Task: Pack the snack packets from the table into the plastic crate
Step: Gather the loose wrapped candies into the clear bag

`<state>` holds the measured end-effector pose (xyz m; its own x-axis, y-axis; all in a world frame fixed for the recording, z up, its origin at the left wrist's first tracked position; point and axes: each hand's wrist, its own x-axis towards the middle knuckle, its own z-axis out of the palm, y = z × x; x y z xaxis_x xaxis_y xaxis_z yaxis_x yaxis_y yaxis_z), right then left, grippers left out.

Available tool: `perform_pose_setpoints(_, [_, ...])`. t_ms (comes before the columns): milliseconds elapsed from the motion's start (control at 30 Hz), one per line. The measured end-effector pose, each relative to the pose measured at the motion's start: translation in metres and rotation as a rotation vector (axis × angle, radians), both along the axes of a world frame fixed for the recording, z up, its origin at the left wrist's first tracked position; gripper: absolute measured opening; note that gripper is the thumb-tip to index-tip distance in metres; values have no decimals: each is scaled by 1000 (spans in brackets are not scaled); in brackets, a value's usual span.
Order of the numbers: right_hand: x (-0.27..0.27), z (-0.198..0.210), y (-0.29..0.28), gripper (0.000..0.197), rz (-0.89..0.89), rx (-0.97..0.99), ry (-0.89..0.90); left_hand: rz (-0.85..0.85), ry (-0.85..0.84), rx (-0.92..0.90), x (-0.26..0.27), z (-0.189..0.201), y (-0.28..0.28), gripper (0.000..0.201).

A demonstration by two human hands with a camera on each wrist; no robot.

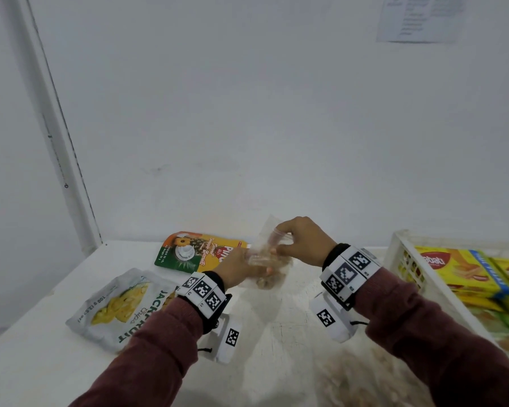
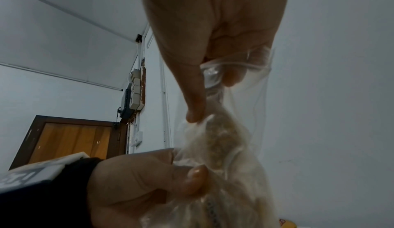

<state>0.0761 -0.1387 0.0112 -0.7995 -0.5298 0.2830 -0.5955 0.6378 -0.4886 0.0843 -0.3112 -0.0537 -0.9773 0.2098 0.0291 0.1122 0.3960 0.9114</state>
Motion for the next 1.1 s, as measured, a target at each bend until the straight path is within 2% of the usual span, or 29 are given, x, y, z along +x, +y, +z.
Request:
perform_pose_setpoints(133, [5, 1, -2, 12, -49, 14, 67, -35, 23, -8, 3, -1, 5, 10])
perform_pose_setpoints(300, [5, -4, -5, 12, -91, 46, 108, -148, 96, -174, 1, 1, 15, 43])
perform_pose_setpoints(367, [7, -3, -5, 14, -99, 91, 127, -87, 104, -153, 0, -2, 13, 43])
perform_pose_setpoints(500, [9, 2, -3, 23, -108, 205, 139, 63, 60, 30, 1, -4, 8, 45])
perform_pose_setpoints(567, [9, 3, -3, 25, -117, 247, 143, 102, 95, 27, 0, -4, 7, 48])
perform_pose_setpoints(733, [11, 5, -5, 17, -100, 164, 155, 139, 147, 51, 5, -4, 10, 56])
perform_pose_setpoints(800, [11, 6, -6, 14, -87, 116, 151, 137, 156, 44, 6, -3, 9, 54])
perform_pose_setpoints(900, [12, 7, -8, 15, -84, 61, 163, 152, 120, 54, 7, 1, 11, 29])
perform_pose_setpoints(967, [14, 8, -8, 15, -98, 45, 190, 120, 83, 30, 7, 3, 13, 21])
perform_pose_setpoints(1033, [15, 9, -8, 16, -123, 32, 213, 58, 51, 11, 9, 6, 14, 20])
perform_pose_setpoints(1100, [16, 7, -8, 15, -114, 13, 210, 5, 15, 65, 11, 9, 14, 29])
